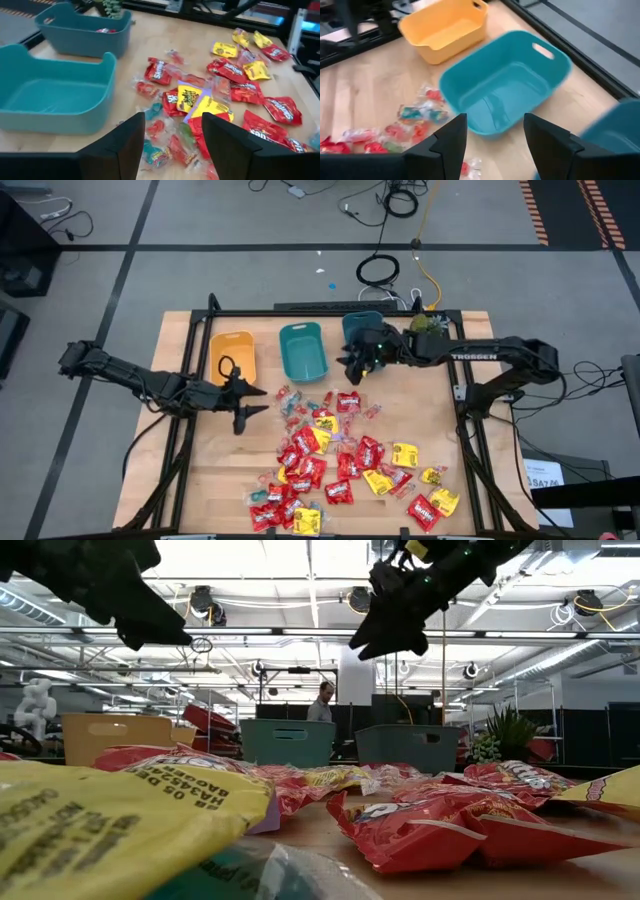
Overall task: Sort candy
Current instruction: Adjust the green and yellow bins
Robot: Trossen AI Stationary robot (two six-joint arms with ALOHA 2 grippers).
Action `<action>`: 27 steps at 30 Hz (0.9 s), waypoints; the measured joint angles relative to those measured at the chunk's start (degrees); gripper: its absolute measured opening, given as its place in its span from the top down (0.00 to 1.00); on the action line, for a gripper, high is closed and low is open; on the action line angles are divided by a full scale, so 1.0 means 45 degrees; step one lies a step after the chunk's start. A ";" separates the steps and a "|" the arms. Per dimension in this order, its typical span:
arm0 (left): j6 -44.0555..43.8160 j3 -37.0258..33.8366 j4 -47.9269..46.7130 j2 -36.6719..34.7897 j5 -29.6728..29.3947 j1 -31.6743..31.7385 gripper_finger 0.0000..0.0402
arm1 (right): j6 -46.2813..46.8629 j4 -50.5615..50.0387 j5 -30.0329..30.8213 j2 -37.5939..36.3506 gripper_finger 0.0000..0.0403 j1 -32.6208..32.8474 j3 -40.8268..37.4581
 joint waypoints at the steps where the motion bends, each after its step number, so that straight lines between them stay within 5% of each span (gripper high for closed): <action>1: -0.0309 0.0100 -0.0105 0.0001 -0.0134 0.0076 0.48 | 0.0006 0.0082 -0.0027 0.0074 0.53 0.0089 0.0000; 6: -0.0957 0.1104 -0.2306 -0.0003 0.0053 0.0832 0.48 | -0.0284 -0.0916 -0.0653 0.1190 0.53 0.0367 0.1332; 20: -0.4605 0.2963 -0.9627 -0.0004 0.1525 0.2332 0.48 | -0.4412 -0.6716 -0.1671 0.7329 0.53 0.0507 0.9215; 27: -0.4502 0.2973 -1.0733 0.0021 0.2270 0.2381 0.49 | -0.5881 -0.8527 -0.1625 0.9140 0.53 0.0751 1.1183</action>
